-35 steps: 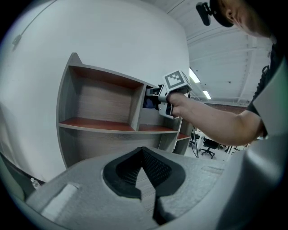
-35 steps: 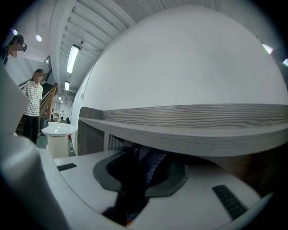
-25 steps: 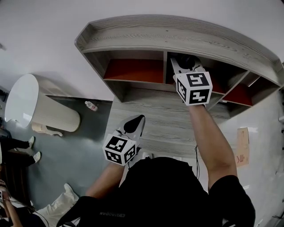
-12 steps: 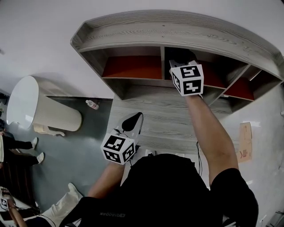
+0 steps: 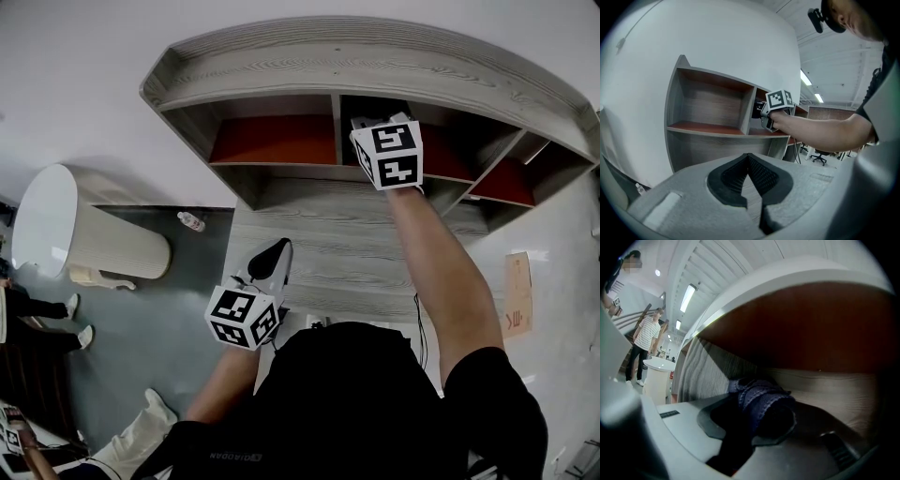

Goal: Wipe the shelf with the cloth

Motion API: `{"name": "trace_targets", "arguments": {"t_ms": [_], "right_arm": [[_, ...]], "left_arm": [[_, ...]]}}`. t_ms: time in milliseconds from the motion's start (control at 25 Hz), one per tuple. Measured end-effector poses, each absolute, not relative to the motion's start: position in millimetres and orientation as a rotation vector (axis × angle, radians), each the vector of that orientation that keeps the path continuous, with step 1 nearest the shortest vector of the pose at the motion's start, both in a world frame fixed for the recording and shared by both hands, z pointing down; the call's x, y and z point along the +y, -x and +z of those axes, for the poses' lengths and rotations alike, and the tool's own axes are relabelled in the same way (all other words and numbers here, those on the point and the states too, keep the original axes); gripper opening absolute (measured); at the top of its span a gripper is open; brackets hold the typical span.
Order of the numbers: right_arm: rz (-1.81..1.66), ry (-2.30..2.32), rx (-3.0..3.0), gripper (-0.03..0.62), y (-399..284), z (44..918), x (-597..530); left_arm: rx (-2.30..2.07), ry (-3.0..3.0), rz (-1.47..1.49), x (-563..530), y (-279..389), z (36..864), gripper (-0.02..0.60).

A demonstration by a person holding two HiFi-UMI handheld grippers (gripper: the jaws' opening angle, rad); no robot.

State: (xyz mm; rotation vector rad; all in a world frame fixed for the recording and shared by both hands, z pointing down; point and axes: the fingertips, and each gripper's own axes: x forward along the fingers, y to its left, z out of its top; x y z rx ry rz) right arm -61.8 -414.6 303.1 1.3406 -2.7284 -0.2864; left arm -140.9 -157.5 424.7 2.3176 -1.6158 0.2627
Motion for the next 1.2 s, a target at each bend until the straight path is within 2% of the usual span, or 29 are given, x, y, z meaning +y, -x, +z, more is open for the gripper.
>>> {"name": "trace_targets", "arguments": {"t_ms": [440, 1200], "right_arm": [[-0.278, -1.442, -2.685, 0.095, 22, 299, -423], [-0.217, -1.696, -2.52, 0.095, -100, 304, -438]], "left_arm": [[-1.58, -2.348, 0.268, -165, 128, 422, 0.008], [-1.468, -2.442, 0.286, -181, 85, 418, 0.008]]}}
